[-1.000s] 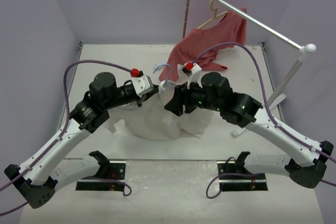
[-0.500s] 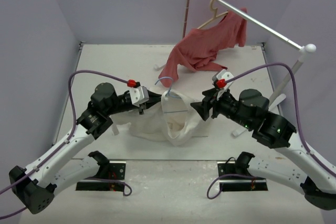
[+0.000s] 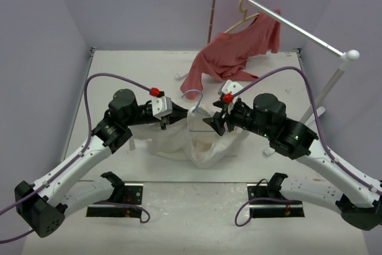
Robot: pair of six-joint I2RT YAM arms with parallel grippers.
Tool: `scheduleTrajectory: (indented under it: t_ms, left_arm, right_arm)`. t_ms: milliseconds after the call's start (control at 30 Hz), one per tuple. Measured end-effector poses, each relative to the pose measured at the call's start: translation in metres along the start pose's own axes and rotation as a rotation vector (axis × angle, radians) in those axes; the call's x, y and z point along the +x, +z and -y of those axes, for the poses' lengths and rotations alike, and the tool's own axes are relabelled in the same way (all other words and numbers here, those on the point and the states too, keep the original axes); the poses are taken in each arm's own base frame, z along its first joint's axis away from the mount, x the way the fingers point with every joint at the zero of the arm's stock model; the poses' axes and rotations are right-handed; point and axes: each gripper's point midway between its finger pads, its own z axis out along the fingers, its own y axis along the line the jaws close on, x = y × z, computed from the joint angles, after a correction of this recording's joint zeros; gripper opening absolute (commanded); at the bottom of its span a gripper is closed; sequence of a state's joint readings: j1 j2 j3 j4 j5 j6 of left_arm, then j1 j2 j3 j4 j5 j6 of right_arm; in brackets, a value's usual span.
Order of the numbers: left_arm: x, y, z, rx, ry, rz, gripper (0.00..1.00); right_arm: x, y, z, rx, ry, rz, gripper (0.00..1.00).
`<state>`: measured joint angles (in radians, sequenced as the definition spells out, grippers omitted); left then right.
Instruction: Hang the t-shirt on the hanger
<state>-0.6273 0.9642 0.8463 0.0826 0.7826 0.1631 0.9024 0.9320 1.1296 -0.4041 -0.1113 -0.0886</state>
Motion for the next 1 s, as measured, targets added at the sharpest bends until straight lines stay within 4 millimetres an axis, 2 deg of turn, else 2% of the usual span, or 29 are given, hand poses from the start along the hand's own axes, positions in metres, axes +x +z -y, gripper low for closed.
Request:
scheduleTrajectory:
  t_ms: [167,300,333,367,400,467,500,567,600,667,700,733,767,833,867,900,967,1000]
  left_arm:
    - [-0.001,0.001,0.006,0.034,-0.011,0.006,0.0]
    - [0.0,0.002,0.009,0.056,-0.027,0.008,0.0]
    - [0.0,0.002,0.01,0.059,-0.03,0.008,0.0]
    - [0.0,0.002,0.01,0.062,-0.034,0.009,0.0]
    - [0.0,0.003,0.01,0.065,-0.035,0.011,0.0]
    - [-0.001,0.003,0.011,0.068,-0.041,0.013,0.0]
    - [-0.001,0.003,0.011,0.067,-0.042,0.013,0.0]
    - [-0.001,0.003,0.01,0.061,-0.045,0.011,0.0]
    - [-0.001,0.002,0.009,0.058,-0.046,0.011,0.0]
    - [-0.003,0.002,0.007,0.051,-0.045,0.012,0.0]
    - [-0.005,0.002,0.007,0.047,-0.043,0.014,0.0]
    - [-0.006,0.002,0.005,0.04,-0.04,0.016,0.03]
    - [-0.008,0.002,0.004,0.036,-0.038,0.018,0.09]
    - [-0.011,0.003,0.002,0.029,-0.037,0.023,0.34]
    - [-0.012,0.003,0.0,0.018,-0.046,0.024,0.36]
    - [-0.012,0.003,-0.003,-0.001,-0.049,0.025,0.47]
    - [-0.011,0.003,-0.01,-0.041,-0.067,0.022,0.76]
    - [-0.011,0.003,-0.013,-0.059,-0.075,0.021,0.94]
  right_arm:
    - [-0.046,-0.005,-0.009,-0.056,0.01,0.122,0.63]
    - [-0.083,0.004,-0.007,-0.055,0.05,0.192,0.59]
    - [-0.086,0.007,-0.007,-0.056,0.058,0.193,0.58]
    - [-0.088,0.012,-0.006,-0.056,0.069,0.192,0.54]
    - [-0.087,0.018,-0.006,-0.058,0.077,0.185,0.39]
    - [-0.08,0.027,-0.006,-0.06,0.094,0.159,0.22]
    - [-0.076,0.031,-0.006,-0.061,0.1,0.147,0.2]
    - [-0.071,0.036,-0.007,-0.063,0.112,0.13,0.24]
    - [-0.069,0.036,-0.007,-0.064,0.115,0.125,0.22]
    - [-0.066,0.035,-0.007,-0.063,0.117,0.122,0.05]
    - [-0.066,0.034,-0.007,-0.062,0.117,0.123,0.0]
    - [-0.066,0.033,-0.007,-0.059,0.124,0.125,0.0]
    - [-0.068,0.032,-0.006,-0.054,0.131,0.13,0.0]
    - [-0.071,0.03,-0.005,-0.041,0.139,0.147,0.0]
    - [-0.072,0.029,-0.004,-0.036,0.144,0.157,0.0]
    - [-0.071,0.028,-0.003,-0.029,0.15,0.164,0.0]
    - [-0.067,0.023,-0.002,-0.014,0.155,0.179,0.0]
    - [-0.066,0.021,-0.001,-0.008,0.155,0.189,0.0]
